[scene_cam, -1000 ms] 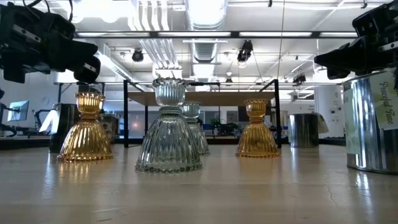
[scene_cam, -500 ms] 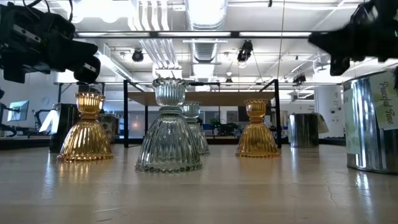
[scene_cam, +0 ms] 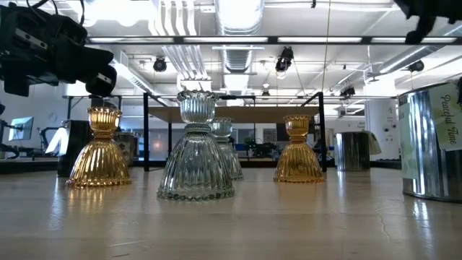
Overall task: Pick & Place candle stick holders
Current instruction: Put the silver scented candle on the shelf
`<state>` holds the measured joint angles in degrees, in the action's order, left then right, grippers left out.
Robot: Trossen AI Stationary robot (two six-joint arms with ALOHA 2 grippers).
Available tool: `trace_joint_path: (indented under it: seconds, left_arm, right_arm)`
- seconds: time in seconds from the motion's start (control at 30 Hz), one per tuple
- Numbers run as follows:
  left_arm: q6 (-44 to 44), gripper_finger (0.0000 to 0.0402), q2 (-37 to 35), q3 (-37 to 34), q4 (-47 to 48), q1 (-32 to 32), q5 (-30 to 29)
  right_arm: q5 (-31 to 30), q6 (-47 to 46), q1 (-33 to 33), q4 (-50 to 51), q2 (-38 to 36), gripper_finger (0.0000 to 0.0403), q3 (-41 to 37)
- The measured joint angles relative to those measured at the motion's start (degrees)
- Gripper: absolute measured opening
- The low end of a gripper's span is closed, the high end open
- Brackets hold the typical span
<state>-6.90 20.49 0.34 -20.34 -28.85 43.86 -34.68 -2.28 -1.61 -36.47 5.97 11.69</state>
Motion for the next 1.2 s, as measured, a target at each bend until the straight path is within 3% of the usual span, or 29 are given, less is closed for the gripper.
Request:
trace_joint_path:
  seconds: [0.17,0.27,0.47,0.57,0.7,0.83,1.03,1.2]
  left_arm:
    - [0.0,0.0018,0.0,0.0,0.0,0.0,0.0]
    - [0.0,0.0018,0.0,0.0,0.0,0.0,0.0]
    - [0.0,0.0017,0.0,0.0,0.0,0.0,0.0]
    - [0.0,0.0018,0.0,0.0,0.0,0.0,0.0]
    - [0.0,0.0017,0.0,0.0,0.0,0.0,0.0]
    - [0.0,0.0017,0.0,0.0,0.0,0.0,0.0]
    - [0.0,0.0018,0.0,0.0,0.0,0.0,0.0]
    - [0.0,0.0017,0.0,0.0,0.0,0.0,0.0]
  right_arm:
    - [-14.9,-8.3,0.0,35.9,5.3,0.0008,17.6]
    - [-18.4,-15.0,0.0,54.4,9.4,0.0008,27.6]
    - [-13.7,-32.7,0.0,81.8,20.0,0.0008,44.8]
    - [-10.2,-48.0,0.0,97.4,26.1,0.0008,51.6]
    - [-1.1,-69.2,0.0,116.2,33.0,0.0008,58.6]
    - [-0.4,-75.6,0.0,121.4,38.0,0.0008,62.4]
    - [-11.8,-75.6,0.1,116.9,43.8,0.0008,65.3]
    - [-5.3,-61.5,2.7,114.0,48.9,0.0008,68.3]
